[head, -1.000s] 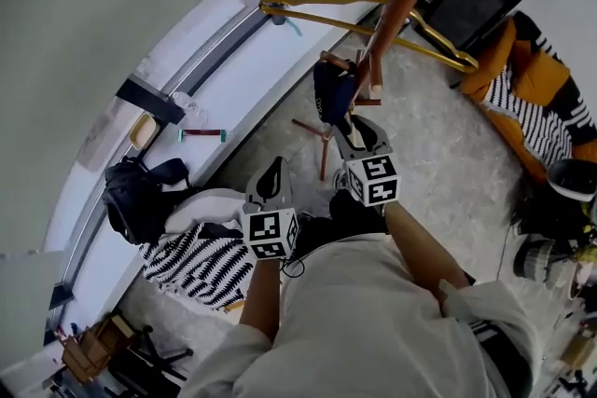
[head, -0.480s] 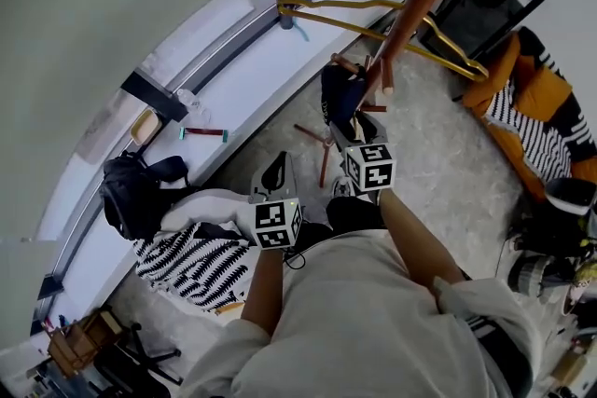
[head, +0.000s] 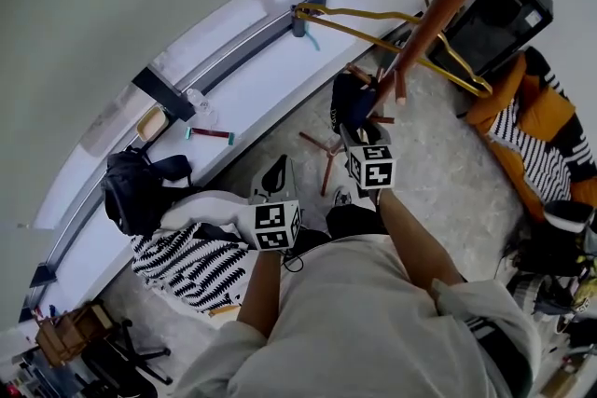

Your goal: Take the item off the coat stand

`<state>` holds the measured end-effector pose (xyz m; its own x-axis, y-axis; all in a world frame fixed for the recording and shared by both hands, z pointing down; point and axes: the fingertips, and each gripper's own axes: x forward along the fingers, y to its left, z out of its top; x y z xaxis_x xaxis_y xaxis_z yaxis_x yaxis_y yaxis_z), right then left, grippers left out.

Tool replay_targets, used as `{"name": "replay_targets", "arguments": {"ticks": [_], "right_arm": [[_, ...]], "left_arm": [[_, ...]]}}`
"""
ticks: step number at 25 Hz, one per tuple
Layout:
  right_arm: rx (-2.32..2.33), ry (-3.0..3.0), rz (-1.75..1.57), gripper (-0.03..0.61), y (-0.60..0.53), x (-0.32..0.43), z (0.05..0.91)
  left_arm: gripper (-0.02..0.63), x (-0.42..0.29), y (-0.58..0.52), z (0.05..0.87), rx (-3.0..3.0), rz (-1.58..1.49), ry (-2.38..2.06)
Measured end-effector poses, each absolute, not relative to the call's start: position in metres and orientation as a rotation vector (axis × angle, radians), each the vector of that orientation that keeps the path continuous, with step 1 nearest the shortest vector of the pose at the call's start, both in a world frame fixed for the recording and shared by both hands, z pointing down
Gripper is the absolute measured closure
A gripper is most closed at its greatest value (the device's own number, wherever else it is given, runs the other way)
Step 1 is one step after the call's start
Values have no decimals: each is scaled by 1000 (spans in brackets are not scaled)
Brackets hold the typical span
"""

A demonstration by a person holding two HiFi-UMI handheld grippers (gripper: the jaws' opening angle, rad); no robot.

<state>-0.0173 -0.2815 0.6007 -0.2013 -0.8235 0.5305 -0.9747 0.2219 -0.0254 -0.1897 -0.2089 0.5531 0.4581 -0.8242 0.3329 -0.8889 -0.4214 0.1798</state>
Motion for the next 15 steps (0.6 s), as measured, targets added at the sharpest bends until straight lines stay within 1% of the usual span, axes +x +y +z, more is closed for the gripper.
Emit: {"name": "replay_targets", "arguments": {"ticks": [2,7,10,15], "right_arm": [[1670,-2092,482,436,-282,-15,600],[1666,-2095,390,523,-279,-15,592],[1650,-2109,334,535,-278,-19,585],[1631,-2131,290,538,-278,-25,574]], "left_arm": [[603,-188,-209,554,2387,275,-1449],[603,-187,-210,554,2397,270,-1435],[603,-189,-213,554,2394,266,-1441],[603,-191,-216,553,2393,261,-1443]]}}
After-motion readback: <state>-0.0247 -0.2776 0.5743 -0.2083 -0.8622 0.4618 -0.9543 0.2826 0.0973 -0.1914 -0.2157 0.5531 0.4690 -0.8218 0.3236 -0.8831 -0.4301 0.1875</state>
